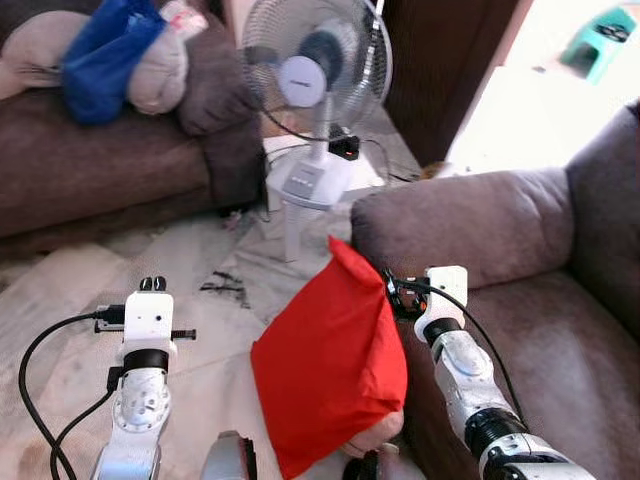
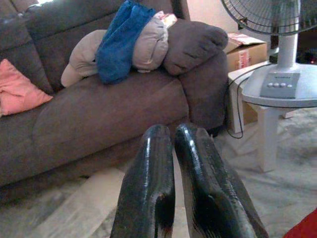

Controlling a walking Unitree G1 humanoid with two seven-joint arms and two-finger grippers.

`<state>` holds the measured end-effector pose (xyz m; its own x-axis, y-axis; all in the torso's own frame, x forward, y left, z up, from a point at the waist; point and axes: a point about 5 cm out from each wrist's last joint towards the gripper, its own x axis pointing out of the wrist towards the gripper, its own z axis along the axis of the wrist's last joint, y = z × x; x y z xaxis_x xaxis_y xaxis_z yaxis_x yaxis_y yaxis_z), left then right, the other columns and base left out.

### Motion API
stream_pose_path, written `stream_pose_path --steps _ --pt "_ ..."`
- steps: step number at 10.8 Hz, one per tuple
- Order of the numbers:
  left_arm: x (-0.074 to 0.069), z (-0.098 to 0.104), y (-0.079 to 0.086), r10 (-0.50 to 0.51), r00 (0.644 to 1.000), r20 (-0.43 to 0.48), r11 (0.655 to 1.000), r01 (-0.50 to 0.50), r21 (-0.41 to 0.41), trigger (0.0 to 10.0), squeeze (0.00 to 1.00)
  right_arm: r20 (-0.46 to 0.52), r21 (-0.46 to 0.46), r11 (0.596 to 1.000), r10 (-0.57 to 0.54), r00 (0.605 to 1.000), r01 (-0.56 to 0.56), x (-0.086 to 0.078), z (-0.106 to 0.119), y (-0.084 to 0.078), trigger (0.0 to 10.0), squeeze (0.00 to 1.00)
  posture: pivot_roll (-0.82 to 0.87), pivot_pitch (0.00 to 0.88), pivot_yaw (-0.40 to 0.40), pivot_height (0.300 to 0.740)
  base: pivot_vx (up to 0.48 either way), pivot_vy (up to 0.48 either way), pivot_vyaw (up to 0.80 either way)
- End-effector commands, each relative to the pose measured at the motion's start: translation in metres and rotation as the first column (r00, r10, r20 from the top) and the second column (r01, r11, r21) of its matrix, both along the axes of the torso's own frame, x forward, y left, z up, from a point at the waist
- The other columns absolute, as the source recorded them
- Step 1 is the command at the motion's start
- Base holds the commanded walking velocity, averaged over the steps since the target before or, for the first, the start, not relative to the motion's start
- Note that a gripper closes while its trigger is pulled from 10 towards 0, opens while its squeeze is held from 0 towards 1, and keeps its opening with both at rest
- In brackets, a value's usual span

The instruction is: Move the pillow to the sofa from floor

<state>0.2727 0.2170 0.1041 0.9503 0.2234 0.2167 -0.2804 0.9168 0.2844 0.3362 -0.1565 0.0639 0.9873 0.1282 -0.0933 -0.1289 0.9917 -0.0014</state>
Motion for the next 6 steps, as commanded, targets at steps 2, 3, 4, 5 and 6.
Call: stream_pose_path --steps 2,3,4,5,6 --pt "0.0001 -0.0015 -0.0019 0.004 1.0 -0.011 1.0 -0.004 -0.002 10.0 0.0 -0.011 -0.003 1.0 0.01 1.0 -0.01 0.0004 -0.0005 0.0003 10.0 0.0 0.16 0.155 -0.075 0.666 0.0 0.0 0.0" --pt "0.0002 -0.0018 -0.0024 0.005 1.0 -0.012 1.0 -0.005 -0.005 10.0 0.0 -0.014 0.001 1.0 0.019 1.0 -0.019 0.0004 -0.0008 0.0011 10.0 0.0 0.16 0.157 -0.074 0.666 0.0 0.0 0.0" --pt "0.0003 -0.0016 -0.0025 0.004 1.0 -0.01 1.0 -0.004 -0.006 10.0 0.0 -0.008 0.017 0.999 0.039 0.999 -0.039 0.0005 0.0 0.0042 10.0 0.0 0.16 0.158 -0.074 0.646 0.0 0.0 0.0" --pt "0.0005 -0.0013 -0.0024 0.005 1.0 -0.01 1.0 -0.005 -0.005 10.0 0.0 -0.01 0.003 0.999 0.044 0.999 -0.044 0.0005 -0.0002 0.0053 10.0 0.0 0.16 0.159 -0.075 0.631 0.0 0.0 0.0" --pt "0.0007 -0.0013 -0.0024 0.005 1.0 -0.01 1.0 -0.005 -0.006 10.0 0.0 -0.009 0.003 0.999 0.046 0.999 -0.046 0.0004 -0.0003 0.006 10.0 0.0 0.16 0.162 -0.075 0.616 0.0 0.0 0.0"
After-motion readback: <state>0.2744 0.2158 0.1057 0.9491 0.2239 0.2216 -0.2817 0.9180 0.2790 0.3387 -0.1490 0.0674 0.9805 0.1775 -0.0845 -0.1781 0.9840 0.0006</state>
